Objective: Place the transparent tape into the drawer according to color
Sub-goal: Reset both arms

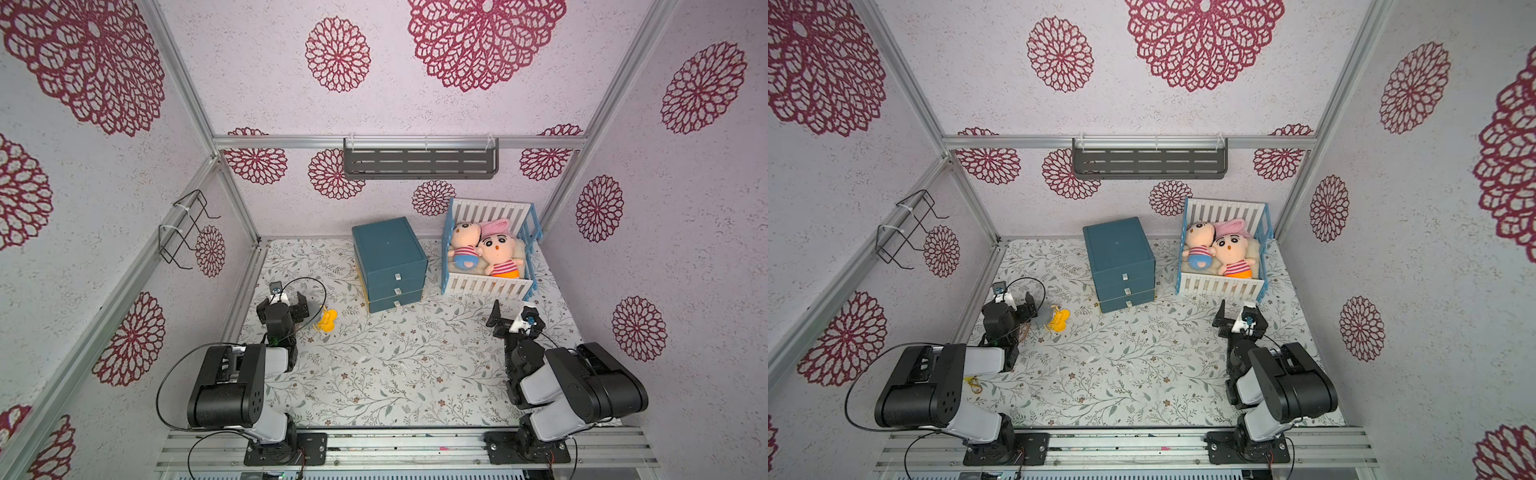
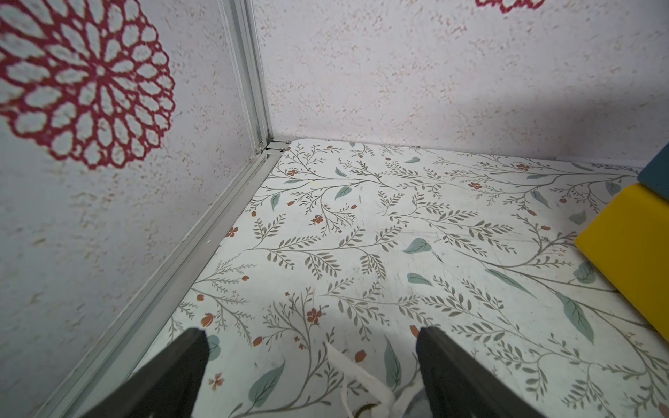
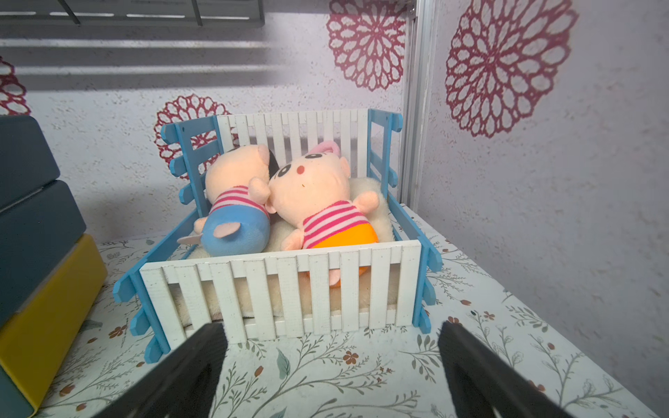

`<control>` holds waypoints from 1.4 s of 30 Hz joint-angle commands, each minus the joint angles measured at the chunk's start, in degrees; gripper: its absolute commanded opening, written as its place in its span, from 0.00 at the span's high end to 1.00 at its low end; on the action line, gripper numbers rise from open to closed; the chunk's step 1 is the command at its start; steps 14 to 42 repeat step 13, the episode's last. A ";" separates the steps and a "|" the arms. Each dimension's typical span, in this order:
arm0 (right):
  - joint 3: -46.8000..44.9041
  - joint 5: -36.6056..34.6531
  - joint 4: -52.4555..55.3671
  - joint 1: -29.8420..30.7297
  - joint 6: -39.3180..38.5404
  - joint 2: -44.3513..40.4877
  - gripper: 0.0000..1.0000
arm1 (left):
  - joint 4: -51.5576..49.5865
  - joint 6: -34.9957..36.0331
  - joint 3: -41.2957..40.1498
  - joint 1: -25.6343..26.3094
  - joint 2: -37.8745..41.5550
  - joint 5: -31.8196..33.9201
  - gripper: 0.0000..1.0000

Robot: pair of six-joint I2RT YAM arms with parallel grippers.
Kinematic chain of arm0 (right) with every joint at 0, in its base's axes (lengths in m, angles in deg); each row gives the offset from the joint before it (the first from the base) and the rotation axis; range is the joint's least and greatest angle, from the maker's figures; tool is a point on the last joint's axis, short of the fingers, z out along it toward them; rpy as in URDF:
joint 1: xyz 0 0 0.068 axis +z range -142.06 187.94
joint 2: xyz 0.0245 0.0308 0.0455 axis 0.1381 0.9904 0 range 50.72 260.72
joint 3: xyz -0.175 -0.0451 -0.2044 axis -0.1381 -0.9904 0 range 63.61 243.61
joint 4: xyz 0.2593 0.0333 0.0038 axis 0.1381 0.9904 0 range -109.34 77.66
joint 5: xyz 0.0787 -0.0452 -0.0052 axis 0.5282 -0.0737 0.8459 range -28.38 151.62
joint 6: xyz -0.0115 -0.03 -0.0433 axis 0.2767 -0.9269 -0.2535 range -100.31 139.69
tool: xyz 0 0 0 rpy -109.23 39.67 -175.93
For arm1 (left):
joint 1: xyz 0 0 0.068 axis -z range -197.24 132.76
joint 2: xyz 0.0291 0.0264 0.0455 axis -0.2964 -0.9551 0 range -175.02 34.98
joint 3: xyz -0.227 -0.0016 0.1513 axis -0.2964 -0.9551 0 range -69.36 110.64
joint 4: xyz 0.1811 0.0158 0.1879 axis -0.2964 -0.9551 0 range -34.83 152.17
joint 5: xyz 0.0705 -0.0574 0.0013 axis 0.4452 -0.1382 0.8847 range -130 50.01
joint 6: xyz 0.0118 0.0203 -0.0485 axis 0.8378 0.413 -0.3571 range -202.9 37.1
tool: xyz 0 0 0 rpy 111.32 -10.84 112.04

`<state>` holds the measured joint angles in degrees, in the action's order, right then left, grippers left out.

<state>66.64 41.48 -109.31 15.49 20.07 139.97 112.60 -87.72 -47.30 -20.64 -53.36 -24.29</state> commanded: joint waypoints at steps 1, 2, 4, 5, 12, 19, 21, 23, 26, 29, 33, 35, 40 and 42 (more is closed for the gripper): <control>0.07 -0.95 -6.43 -0.17 -0.92 0.37 0.01 | 1.67 -0.89 0.99 -0.80 -0.36 -0.50 0.03; 0.20 -0.95 -6.18 -0.15 -0.98 0.35 0.01 | 1.64 -0.89 0.99 -0.82 -0.43 -0.59 0.03; 0.77 -1.19 -4.80 -0.16 -0.85 0.09 0.01 | 1.60 -0.93 0.99 -0.86 -0.43 -0.65 0.03; 1.13 -1.28 -4.00 -0.16 -0.82 0.04 0.01 | 1.53 -0.96 0.98 -0.91 -0.43 -0.67 0.03; 3.26 -1.57 0.75 -0.14 -0.59 -0.48 0.01 | 1.33 -1.05 1.22 -0.94 -0.43 -0.85 0.03; 2.24 -1.48 -1.43 -0.12 -0.60 -0.36 0.01 | 1.31 -1.00 1.23 -0.94 -0.43 -0.85 0.03; 2.24 -1.48 -1.43 -0.12 -0.60 -0.36 0.01 | 1.31 -1.00 1.23 -0.94 -0.43 -0.85 0.03; 2.24 -1.48 -1.43 -0.12 -0.60 -0.36 0.01 | 1.31 -1.00 1.23 -0.94 -0.43 -0.85 0.03; 2.24 -1.48 -1.43 -0.12 -0.60 -0.36 0.01 | 1.31 -1.00 1.23 -0.94 -0.43 -0.85 0.03; 2.24 -1.48 -1.43 -0.12 -0.60 -0.36 0.01 | 1.31 -1.00 1.23 -0.94 -0.43 -0.85 0.03; 2.24 -1.48 -1.43 -0.12 -0.60 -0.36 0.01 | 1.31 -1.00 1.23 -0.94 -0.43 -0.85 0.03; 2.24 -1.48 -1.43 -0.12 -0.60 -0.36 0.01 | 1.31 -1.00 1.23 -0.94 -0.43 -0.85 0.03; 2.24 -1.48 -1.43 -0.12 -0.60 -0.36 0.01 | 1.31 -1.00 1.23 -0.94 -0.43 -0.85 0.03; 2.24 -1.48 -1.43 -0.12 -0.60 -0.36 0.01 | 1.31 -1.00 1.23 -0.94 -0.43 -0.85 0.03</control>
